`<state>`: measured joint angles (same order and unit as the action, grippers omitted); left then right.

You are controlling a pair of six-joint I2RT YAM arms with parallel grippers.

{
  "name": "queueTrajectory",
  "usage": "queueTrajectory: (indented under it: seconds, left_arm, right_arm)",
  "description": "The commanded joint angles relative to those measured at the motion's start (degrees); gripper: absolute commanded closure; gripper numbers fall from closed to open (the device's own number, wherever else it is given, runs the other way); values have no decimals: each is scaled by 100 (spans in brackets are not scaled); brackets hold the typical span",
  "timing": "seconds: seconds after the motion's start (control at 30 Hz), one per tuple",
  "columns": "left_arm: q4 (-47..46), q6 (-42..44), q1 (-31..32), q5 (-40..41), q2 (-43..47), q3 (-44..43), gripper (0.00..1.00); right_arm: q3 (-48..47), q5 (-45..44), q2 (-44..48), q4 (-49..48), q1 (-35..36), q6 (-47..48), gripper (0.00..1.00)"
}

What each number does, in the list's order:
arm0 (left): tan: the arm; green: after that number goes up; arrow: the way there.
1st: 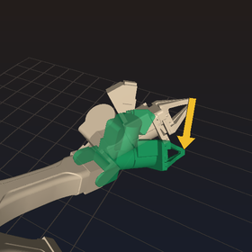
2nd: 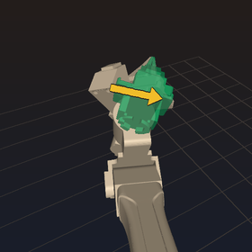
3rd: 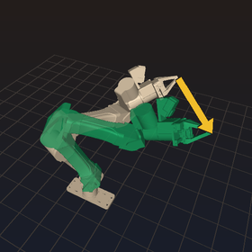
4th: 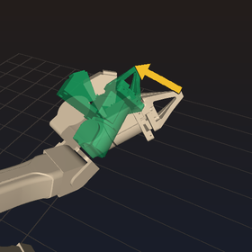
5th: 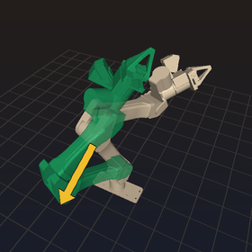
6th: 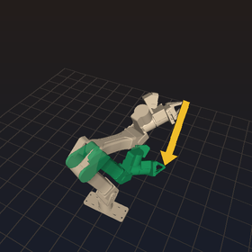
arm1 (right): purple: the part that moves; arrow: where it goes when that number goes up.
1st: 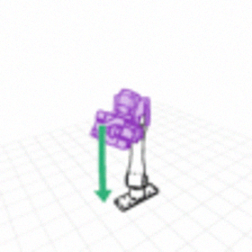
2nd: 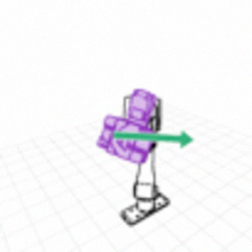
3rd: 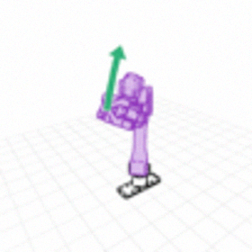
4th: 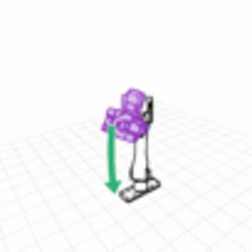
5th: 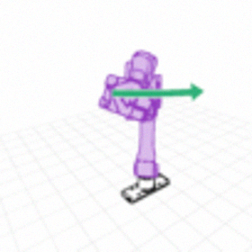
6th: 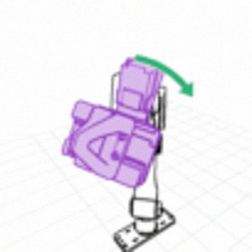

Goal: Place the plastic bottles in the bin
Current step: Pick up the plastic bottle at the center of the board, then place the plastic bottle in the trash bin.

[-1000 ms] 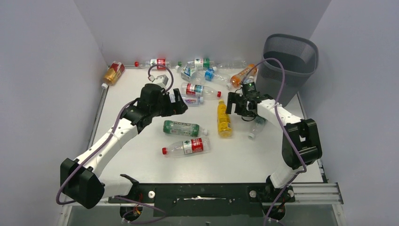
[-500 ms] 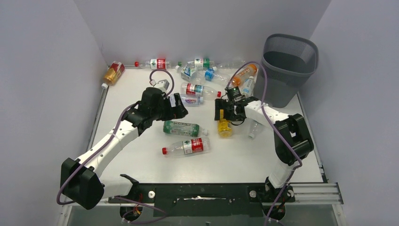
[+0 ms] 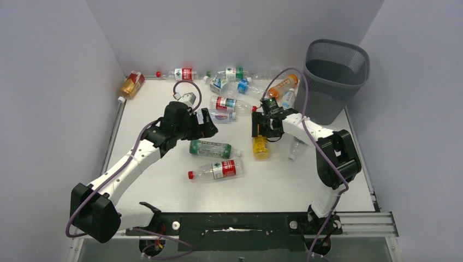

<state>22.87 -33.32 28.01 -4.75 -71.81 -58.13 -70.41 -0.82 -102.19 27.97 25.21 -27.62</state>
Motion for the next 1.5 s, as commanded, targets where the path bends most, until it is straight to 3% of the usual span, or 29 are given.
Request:
queueTrajectory:
  seconds: [0.0, 0.1, 0.27, 0.6, 1.0, 1.47]
  left_arm:
    - [-340, -30, -32, -35, 92, 45, 4]
    - [-354, -31, -33, -68, 40, 47, 4]
    - [-352, -24, -43, -49, 5, 21, 4]
    - [-322, 5, -68, -52, -59, -8, 4]
    - [-402, -17, -84, -98, -104, 117, 4]
    - [-434, -8, -129, -162, -18, 196, 4]
  right_arm:
    - [-281, -85, -69, 132, 23, 145, 32]
    - [-315, -33, -150, 202, 19, 169, 19]
    - [-307, 24, -252, 194, 31, 169, 16]
    - [-333, 34, -32, 209, 19, 246, 43]
    - [-1471, -419, 917, 818, -199, 454, 44]
    - [-3179, 60, 1629, 521, -1783, 678, 43]
